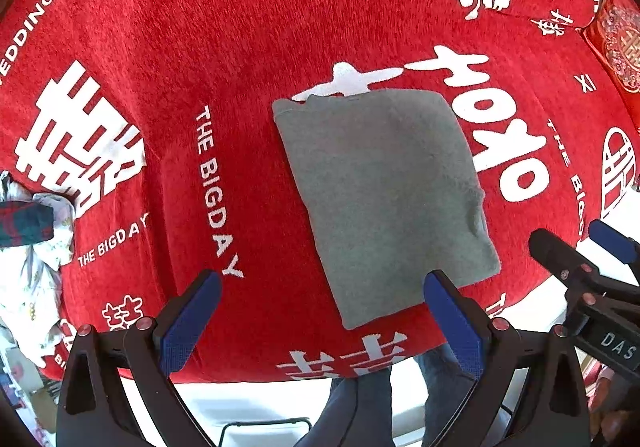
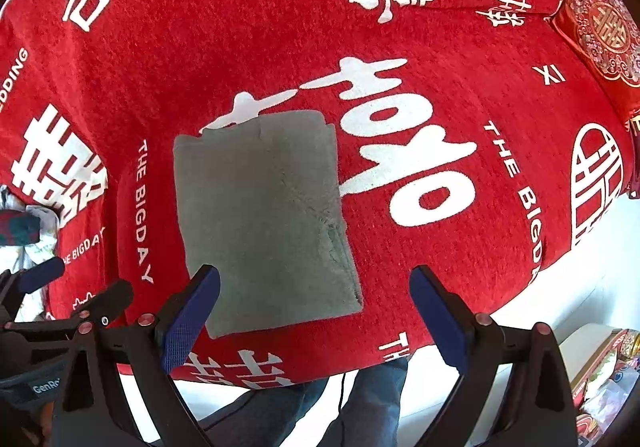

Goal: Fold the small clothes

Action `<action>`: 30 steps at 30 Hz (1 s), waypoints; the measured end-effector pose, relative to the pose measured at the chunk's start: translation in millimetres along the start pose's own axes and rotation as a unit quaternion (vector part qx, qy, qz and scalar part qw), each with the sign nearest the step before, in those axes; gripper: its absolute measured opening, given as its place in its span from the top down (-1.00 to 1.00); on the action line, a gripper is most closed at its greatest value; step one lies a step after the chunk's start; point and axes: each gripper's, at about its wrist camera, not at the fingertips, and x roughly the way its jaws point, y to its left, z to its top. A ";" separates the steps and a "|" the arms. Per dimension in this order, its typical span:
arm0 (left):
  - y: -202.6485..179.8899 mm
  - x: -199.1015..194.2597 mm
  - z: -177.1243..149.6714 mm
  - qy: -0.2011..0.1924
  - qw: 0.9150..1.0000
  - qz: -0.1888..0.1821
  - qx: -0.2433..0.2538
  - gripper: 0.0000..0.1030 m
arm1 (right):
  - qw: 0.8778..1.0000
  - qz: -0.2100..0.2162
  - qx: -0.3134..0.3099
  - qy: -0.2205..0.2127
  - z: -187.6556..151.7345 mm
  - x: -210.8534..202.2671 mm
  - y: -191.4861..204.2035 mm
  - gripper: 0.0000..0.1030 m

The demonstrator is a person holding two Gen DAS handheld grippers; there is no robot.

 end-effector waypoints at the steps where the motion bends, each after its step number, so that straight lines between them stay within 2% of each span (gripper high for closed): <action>1: -1.4 -0.1 -0.5 0.000 1.000 0.002 0.001 -0.97 | 1.000 0.000 0.001 0.000 0.4 -0.9 -1.9 -0.88; 10: -12.8 -5.7 -1.3 0.001 1.000 0.009 -0.007 -0.97 | 1.000 0.009 0.004 -0.003 2.4 -6.6 -17.0 -0.88; 30: -26.7 -7.7 -4.8 0.005 1.000 0.016 -0.009 -0.97 | 1.000 0.010 -0.005 -0.004 3.1 -9.9 -23.6 -0.88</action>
